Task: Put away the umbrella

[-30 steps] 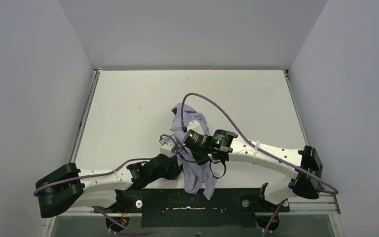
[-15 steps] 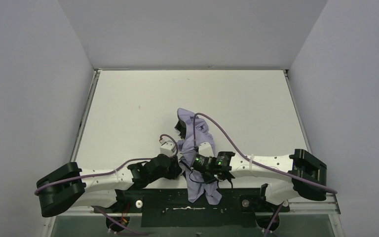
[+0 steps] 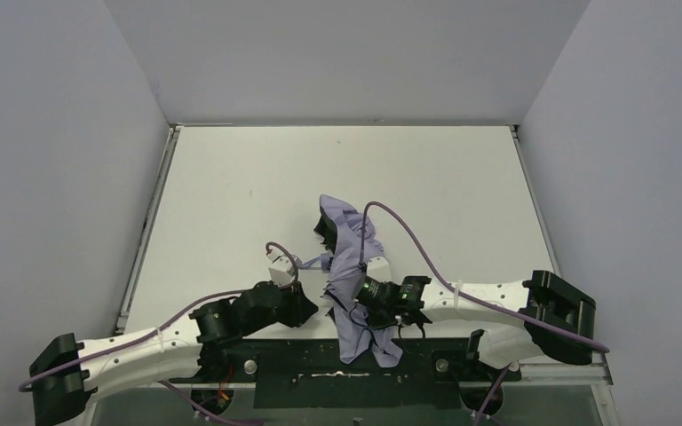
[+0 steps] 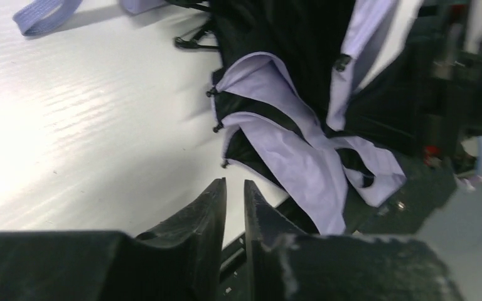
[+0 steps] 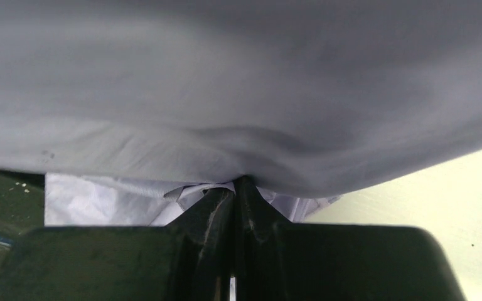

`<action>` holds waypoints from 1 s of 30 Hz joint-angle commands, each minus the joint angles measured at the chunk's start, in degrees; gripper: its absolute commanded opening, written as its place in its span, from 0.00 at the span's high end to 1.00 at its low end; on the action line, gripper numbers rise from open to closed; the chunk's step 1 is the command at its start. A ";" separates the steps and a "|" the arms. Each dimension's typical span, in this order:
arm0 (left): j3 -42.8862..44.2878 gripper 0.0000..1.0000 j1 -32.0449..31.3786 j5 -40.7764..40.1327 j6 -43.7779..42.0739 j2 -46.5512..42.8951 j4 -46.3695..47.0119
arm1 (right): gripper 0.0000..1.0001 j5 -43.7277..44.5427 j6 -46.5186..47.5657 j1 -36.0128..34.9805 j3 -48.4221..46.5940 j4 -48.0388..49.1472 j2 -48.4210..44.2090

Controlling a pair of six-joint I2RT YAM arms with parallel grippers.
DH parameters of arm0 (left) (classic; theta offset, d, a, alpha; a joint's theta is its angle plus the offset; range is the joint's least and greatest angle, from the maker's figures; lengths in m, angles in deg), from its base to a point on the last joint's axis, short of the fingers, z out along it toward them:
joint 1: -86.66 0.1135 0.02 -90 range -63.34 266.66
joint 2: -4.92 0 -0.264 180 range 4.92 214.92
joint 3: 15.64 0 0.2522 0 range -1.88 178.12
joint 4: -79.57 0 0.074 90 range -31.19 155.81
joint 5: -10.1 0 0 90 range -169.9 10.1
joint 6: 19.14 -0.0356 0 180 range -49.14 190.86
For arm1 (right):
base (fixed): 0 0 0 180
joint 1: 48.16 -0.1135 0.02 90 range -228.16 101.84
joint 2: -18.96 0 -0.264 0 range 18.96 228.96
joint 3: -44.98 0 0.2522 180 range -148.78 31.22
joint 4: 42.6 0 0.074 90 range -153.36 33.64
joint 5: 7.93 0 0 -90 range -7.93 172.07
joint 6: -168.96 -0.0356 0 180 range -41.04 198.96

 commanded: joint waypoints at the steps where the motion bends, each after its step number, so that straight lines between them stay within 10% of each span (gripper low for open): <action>1: -1.73 0.92 -0.54 7.66 3.23 -3.73 -2.76 | 1.00 -1.71 -1.41 2.08 2.63 5.76 -1.70; 15: 3.81 1.00 -0.85 14.66 2.78 22.62 15.02 | 1.00 -3.03 -0.70 3.77 3.40 7.17 -0.94; 30: 8.45 1.00 0.55 -1.57 4.41 28.44 2.02 | 1.00 -5.94 1.99 3.99 3.31 8.08 0.27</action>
